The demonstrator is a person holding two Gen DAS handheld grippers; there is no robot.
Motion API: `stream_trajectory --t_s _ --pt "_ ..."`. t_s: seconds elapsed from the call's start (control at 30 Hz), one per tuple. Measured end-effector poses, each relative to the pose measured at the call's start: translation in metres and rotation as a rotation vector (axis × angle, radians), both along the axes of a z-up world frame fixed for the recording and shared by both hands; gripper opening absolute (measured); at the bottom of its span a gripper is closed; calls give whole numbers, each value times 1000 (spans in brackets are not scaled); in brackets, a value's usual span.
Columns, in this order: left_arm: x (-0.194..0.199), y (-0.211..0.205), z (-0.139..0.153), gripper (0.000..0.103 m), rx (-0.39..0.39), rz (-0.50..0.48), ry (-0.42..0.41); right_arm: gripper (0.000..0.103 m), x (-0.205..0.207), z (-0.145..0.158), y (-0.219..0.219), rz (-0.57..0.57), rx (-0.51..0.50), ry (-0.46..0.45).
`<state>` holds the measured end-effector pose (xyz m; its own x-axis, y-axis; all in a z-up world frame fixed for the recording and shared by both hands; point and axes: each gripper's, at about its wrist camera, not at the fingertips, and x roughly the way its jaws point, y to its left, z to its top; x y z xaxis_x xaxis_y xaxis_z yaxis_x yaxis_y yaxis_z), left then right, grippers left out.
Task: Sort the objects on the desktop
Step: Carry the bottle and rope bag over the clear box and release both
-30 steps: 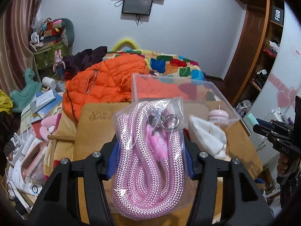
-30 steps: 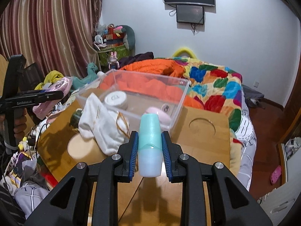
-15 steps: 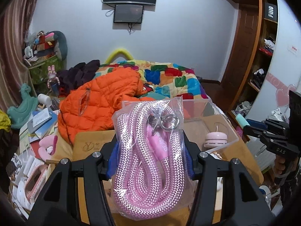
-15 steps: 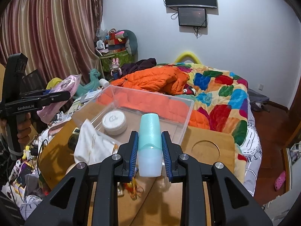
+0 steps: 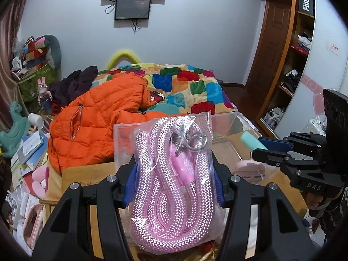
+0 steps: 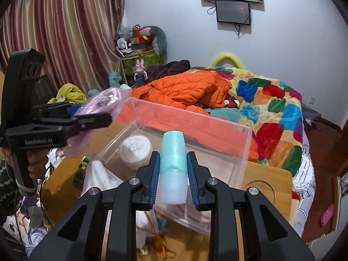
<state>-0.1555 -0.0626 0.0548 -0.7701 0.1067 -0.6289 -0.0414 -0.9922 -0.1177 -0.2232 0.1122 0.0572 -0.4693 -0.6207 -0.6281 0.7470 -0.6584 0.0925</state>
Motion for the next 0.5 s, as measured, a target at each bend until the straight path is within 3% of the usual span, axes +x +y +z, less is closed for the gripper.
stream_trajectory --t_s 0.5 --pt "-38 2 -28 56 18 -54 -89 22 -24 -21 -37 32 136 -18"
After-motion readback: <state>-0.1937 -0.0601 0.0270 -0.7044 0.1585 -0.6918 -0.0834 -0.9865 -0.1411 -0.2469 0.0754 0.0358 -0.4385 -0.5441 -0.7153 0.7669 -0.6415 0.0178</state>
